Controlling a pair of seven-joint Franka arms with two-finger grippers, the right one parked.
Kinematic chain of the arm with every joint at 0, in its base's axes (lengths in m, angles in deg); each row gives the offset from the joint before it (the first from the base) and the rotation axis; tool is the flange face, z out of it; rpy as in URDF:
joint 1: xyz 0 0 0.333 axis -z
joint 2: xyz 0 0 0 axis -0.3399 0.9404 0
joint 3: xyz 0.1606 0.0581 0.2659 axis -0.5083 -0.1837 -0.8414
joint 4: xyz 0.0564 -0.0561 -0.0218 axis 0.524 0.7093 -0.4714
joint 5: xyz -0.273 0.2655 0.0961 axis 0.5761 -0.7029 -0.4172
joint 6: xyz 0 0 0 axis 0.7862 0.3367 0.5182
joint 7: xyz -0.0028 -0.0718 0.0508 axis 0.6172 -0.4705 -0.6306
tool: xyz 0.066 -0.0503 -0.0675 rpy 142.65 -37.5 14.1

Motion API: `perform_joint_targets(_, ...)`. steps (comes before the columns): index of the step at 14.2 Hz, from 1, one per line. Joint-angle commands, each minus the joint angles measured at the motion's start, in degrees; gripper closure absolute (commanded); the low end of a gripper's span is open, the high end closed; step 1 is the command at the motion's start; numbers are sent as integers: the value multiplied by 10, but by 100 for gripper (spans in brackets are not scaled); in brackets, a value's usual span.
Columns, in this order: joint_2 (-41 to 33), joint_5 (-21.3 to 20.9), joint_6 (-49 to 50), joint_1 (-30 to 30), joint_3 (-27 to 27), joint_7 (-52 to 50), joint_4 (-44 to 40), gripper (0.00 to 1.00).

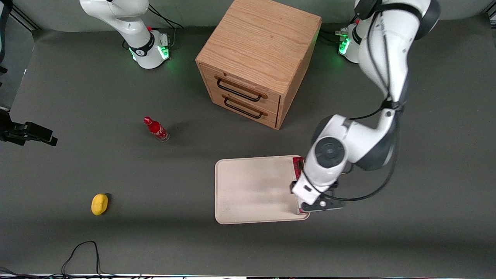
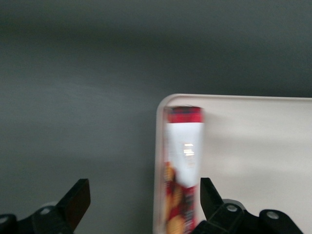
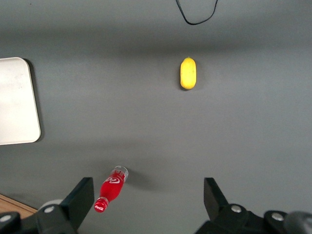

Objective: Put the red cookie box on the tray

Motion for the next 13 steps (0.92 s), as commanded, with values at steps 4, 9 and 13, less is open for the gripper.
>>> perform_joint_targets(4,-211,68,85,-105,-59,210,153,0)
perform_joint_targets(9,-384,68,113,-161,-63,259,295,0)
perform_joint_targets(13,-493,105,148,-186,-62,273,364,0)
